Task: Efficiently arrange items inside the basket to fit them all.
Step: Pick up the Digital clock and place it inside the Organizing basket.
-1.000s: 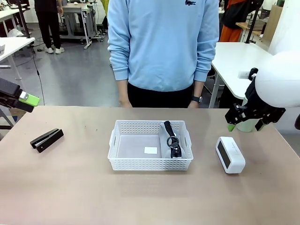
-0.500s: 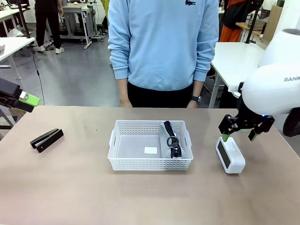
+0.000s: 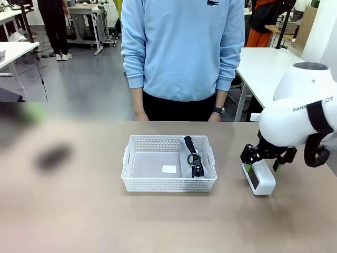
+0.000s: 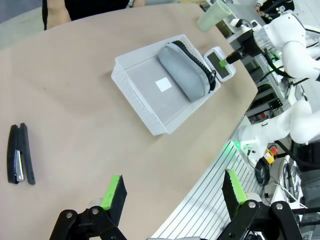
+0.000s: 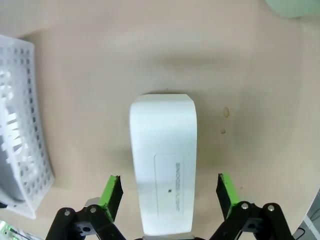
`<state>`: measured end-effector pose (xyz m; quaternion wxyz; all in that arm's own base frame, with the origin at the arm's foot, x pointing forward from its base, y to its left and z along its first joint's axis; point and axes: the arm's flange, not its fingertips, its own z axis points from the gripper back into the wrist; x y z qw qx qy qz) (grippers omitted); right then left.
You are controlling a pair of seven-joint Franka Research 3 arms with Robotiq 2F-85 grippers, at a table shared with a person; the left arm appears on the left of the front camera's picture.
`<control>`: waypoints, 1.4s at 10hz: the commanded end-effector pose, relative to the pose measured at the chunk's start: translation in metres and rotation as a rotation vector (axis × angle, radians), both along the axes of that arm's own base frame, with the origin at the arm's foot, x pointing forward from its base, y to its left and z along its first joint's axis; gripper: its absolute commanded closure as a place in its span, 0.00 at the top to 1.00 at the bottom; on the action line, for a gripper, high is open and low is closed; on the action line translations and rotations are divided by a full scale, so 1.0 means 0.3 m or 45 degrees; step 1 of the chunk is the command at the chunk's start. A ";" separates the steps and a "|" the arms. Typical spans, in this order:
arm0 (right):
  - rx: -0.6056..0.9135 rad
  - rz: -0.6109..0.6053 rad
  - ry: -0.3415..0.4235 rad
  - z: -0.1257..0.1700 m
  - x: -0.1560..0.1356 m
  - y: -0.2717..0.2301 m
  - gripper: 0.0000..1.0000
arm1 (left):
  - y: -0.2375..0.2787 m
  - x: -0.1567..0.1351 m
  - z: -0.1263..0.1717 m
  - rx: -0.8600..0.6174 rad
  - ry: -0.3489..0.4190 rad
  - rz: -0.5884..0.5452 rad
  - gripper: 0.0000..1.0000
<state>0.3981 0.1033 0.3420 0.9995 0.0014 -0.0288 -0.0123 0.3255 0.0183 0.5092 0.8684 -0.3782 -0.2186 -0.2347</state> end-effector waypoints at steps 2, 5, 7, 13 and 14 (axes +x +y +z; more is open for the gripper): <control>-0.037 -0.034 0.038 -0.070 0.034 0.006 1.00 | 0.000 0.006 -0.001 -0.031 -0.024 -0.015 1.00; -0.044 -0.037 0.043 -0.111 0.028 0.004 1.00 | 0.000 0.006 -0.001 -0.031 -0.024 -0.015 1.00; -0.034 -0.020 0.030 -0.111 0.022 0.005 1.00 | 0.000 0.006 -0.001 -0.031 -0.024 -0.015 1.00; -0.038 -0.014 -0.014 -0.112 0.019 0.007 0.00 | 0.000 0.006 -0.001 -0.031 -0.024 -0.015 1.00; -0.044 -0.006 -0.026 -0.109 0.017 0.009 0.00 | 0.000 0.006 -0.001 -0.031 -0.024 -0.015 1.00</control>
